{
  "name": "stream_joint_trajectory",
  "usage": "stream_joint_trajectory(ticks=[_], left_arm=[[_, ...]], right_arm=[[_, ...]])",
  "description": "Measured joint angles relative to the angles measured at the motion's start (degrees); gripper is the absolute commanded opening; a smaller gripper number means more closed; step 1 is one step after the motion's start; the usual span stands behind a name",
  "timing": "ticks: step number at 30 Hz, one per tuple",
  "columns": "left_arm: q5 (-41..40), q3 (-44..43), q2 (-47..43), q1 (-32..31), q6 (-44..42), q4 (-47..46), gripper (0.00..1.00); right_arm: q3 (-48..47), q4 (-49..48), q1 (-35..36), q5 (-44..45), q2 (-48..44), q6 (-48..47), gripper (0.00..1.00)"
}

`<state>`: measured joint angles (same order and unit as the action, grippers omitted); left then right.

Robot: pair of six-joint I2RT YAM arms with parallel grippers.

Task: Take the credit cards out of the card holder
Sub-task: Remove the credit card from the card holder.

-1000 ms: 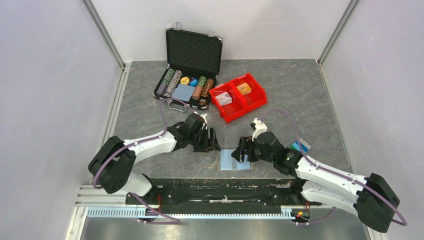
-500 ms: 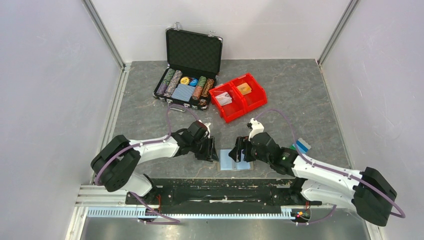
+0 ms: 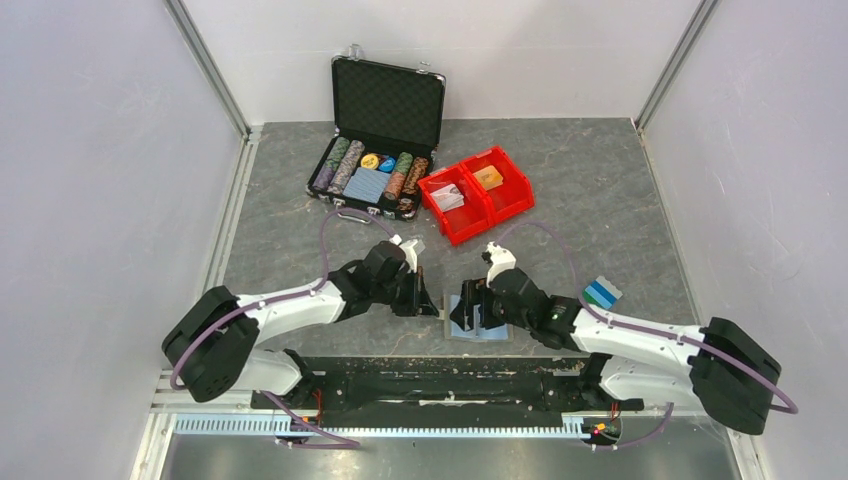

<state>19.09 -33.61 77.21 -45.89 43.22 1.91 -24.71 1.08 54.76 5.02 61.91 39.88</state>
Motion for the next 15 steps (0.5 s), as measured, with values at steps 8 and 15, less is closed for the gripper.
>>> stream_joint_trajectory(ticks=[8,15], left_arm=[[1.0,2.0,-2.3,0.0,1.5,-2.7,0.02],[1.0,2.1,-3.3,0.0,1.9,-3.4,0.02]], right_arm=[[-0.6,-1.3,1.7,0.3,4.4,0.0,0.78],[-0.6,-1.5,2.1,0.9,6.7,0.2,0.74]])
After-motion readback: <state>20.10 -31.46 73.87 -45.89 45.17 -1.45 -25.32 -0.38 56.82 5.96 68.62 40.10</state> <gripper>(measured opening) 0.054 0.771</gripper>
